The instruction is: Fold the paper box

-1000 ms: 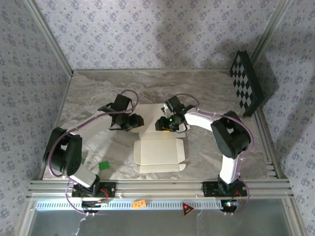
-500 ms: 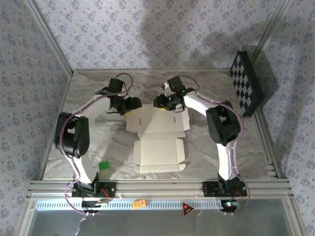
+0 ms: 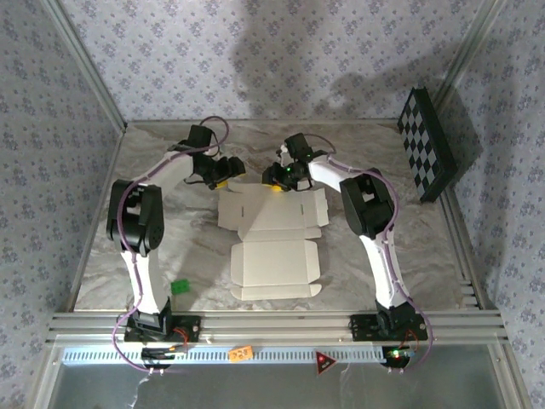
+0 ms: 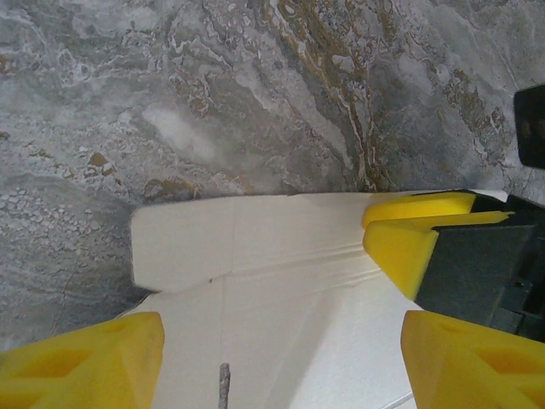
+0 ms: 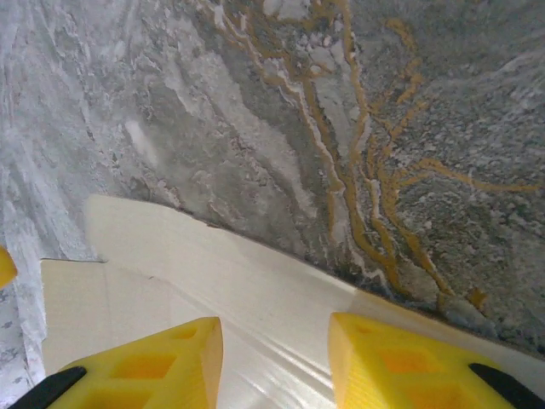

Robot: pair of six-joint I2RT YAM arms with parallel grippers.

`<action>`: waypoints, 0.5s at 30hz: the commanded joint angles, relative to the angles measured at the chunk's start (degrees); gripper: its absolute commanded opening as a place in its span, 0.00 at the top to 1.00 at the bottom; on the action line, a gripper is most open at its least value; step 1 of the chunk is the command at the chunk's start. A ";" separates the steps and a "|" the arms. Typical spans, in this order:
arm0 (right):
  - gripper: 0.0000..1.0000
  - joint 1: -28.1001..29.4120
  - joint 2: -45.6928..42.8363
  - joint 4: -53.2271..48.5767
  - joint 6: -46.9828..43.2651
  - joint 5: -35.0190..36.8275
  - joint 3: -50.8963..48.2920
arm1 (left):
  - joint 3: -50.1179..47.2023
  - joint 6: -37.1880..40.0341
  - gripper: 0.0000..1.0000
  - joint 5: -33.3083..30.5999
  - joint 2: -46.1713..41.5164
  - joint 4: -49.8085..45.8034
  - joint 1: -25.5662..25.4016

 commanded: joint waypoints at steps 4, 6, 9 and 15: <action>0.61 -0.40 2.57 -0.75 0.92 0.30 -1.31 | 5.34 2.77 0.26 -3.37 3.94 -5.95 0.42; 0.61 -0.35 2.50 -0.44 0.87 0.24 -1.91 | 6.96 3.46 0.25 -4.01 5.20 -7.29 0.40; 0.61 -0.30 2.25 0.02 1.05 0.21 -2.85 | 9.92 4.77 0.25 -5.67 7.62 -9.37 0.40; 0.61 -0.29 1.76 1.09 1.44 0.21 -4.32 | 15.51 7.08 0.24 -5.11 12.58 -14.86 0.32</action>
